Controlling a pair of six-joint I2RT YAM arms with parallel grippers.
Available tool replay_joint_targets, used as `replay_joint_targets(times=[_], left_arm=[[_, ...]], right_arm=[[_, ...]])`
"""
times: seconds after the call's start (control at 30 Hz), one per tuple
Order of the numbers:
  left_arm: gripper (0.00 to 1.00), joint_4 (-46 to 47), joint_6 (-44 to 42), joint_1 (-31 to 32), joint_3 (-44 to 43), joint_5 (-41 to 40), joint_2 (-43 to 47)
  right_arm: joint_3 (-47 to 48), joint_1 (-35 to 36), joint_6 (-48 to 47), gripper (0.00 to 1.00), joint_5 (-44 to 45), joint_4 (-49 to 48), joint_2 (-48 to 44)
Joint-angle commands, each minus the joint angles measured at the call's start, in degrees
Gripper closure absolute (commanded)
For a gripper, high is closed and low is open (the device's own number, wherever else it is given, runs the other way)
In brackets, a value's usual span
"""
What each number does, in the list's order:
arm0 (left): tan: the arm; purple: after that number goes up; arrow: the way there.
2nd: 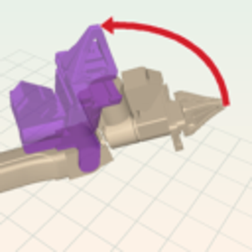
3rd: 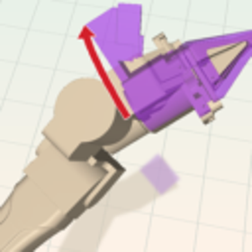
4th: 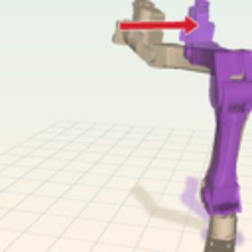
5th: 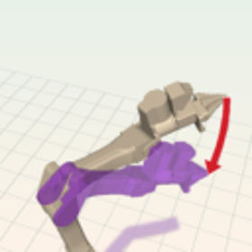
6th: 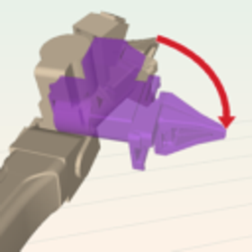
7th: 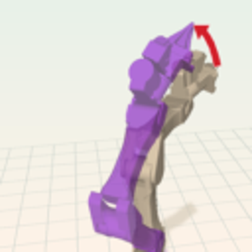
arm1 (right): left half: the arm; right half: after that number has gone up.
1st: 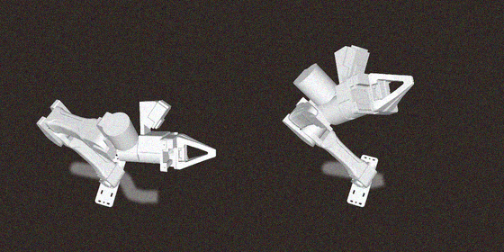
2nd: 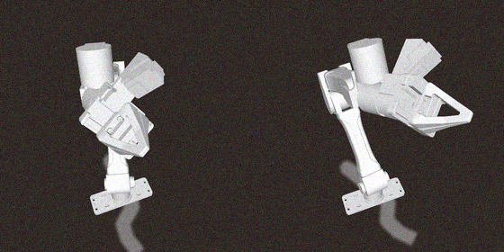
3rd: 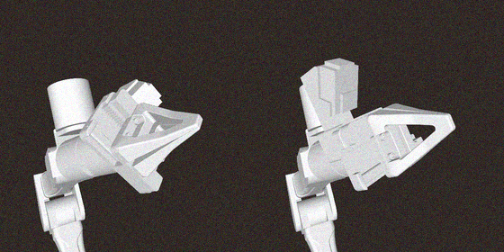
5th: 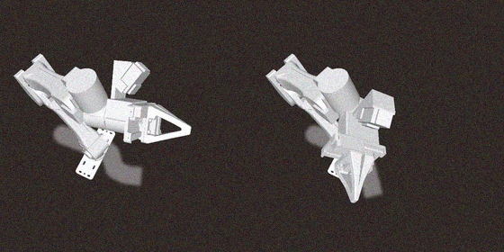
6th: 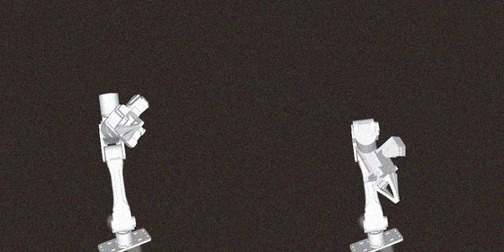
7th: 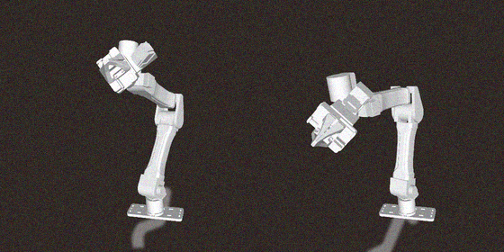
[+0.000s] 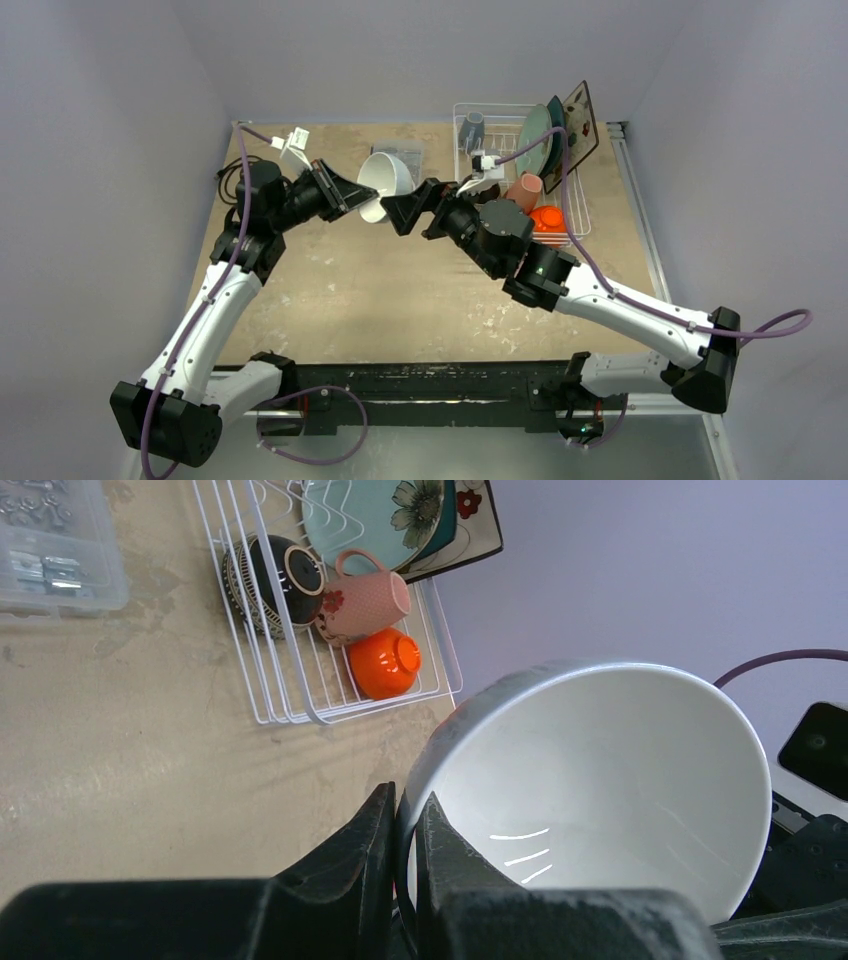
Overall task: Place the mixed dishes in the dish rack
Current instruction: Pick up the bowl from the dish rack.
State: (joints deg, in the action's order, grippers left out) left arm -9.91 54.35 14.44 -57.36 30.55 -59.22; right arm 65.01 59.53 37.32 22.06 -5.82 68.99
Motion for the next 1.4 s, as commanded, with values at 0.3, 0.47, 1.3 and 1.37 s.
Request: replay_joint_targets(times=[0.3,0.47,1.3,1.37], left_arm=[[1.00,6.3,0.8,0.2,-0.3,2.2,0.9],[1.00,5.9,0.3,0.4,0.2,1.7,0.9],[0.45,-6.4,-5.4,0.6,-5.4,-1.5,-2.7],[0.42,-10.8,-7.6,0.5,-7.0,-4.4,-2.8]], right_arm=[[2.3,0.1,7.1,0.01,-3.7,-2.0,1.6],[1.6,0.1,7.2,0.10,-1.1,-4.1,1.7],[0.2,-10.3,7.9,1.00,-11.9,-2.3,0.1],[-0.2,-13.5,7.1,1.00,-11.9,1.4,-1.1]])
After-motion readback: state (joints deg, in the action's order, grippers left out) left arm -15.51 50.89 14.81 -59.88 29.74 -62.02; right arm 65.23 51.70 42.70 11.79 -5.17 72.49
